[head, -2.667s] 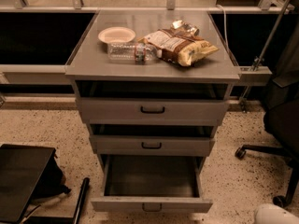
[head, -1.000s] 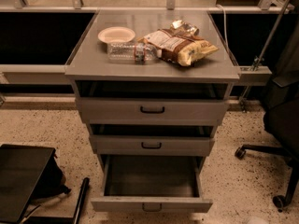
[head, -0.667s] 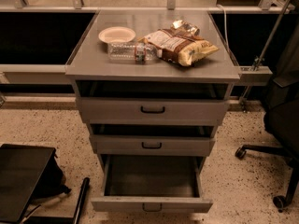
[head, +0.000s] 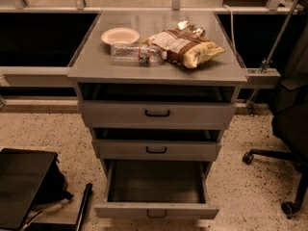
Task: Close bottom drawer
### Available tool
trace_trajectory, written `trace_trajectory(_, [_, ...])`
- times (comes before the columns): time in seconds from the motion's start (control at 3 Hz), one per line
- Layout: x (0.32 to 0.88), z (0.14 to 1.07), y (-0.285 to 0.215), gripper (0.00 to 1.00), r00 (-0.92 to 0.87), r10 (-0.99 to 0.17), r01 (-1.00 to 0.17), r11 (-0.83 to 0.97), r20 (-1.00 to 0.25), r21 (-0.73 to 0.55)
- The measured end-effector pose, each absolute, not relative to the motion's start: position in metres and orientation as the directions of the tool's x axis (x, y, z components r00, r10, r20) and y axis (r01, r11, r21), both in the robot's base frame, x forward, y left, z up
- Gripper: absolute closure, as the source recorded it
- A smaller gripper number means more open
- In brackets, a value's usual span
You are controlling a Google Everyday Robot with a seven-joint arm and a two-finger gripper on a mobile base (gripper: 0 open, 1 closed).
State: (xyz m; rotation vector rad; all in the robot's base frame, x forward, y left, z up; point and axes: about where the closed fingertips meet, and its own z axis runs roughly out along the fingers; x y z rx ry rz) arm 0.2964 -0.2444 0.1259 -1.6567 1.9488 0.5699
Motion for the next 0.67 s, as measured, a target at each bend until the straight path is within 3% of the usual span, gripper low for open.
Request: trace_trajectory(0.67, [0.3046,0.1189,-0.2489,0.00,-0.121,-0.750,-0.985,0.170,-0.650,-0.013])
